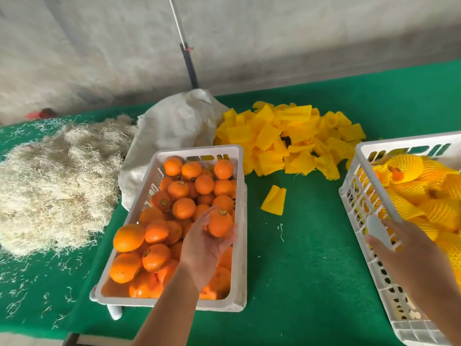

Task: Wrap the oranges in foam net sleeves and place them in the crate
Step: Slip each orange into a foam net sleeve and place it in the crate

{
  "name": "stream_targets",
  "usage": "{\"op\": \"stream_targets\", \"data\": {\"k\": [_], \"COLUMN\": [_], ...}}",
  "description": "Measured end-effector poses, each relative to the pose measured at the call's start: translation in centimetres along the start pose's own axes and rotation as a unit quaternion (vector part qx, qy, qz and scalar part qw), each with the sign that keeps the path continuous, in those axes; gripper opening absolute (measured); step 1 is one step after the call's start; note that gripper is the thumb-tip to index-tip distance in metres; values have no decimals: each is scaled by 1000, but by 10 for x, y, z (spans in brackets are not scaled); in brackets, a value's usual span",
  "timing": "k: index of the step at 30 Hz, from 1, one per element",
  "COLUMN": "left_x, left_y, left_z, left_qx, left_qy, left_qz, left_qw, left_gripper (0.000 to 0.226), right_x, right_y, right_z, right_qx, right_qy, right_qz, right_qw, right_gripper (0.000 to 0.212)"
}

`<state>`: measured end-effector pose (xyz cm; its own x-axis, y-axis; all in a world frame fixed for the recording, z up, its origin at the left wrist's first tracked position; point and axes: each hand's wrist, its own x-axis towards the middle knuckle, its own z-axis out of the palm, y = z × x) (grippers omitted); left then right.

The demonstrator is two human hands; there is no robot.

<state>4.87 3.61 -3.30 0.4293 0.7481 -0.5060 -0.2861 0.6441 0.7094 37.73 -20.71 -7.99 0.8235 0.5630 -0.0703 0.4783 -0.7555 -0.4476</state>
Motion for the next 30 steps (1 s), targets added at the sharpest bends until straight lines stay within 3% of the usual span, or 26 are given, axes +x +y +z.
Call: {"op": "stream_targets", "data": {"k": [3,6,10,12,15,17,19,21,24,26,30], "left_x": [-2,3,15,20,26,28,27,25,27,29,30], "left_y": [1,2,-7,-15,-26,-31,-33,-35,-39,-42,-42], "left_z": [22,40,57,59,58,58,60,61,57,51,51], "left_qx": [-43,-16,188,262,311,344,372,393,421,433,425], "left_qy": [-15,-31,3,24,33,45,63,79,81,71,47], "left_qz": [-21,-8,127,181,224,233,232,240,266,272,275], "left_qw": [999,999,974,948,923,908,897,884,863,857,861], "left_gripper": [45,54,42,32,35,39,47,52,54,56,59], "right_x": [-3,-4,-4,-6,-5,2,13,22,31,31,28], "right_y": [-13,-18,-23,-27,-49,-74,-107,-144,-190,-205,-214], "right_z": [-9,-12,-16,-16,-1,15,28,35,45,52,61], "right_qx": [8,13,18,9,34,81,141,251,448,484,515], "right_qy": [-20,-29,-54,-21,30,-11,-105,-243,-438,-498,-519], "right_qz": [11,9,28,-13,-160,-217,-206,-129,15,35,51], "right_qw": [1000,999,998,1000,986,973,963,928,779,719,680], "right_gripper": [68,66,75,67,48,39,34,24,27,42,49]}}
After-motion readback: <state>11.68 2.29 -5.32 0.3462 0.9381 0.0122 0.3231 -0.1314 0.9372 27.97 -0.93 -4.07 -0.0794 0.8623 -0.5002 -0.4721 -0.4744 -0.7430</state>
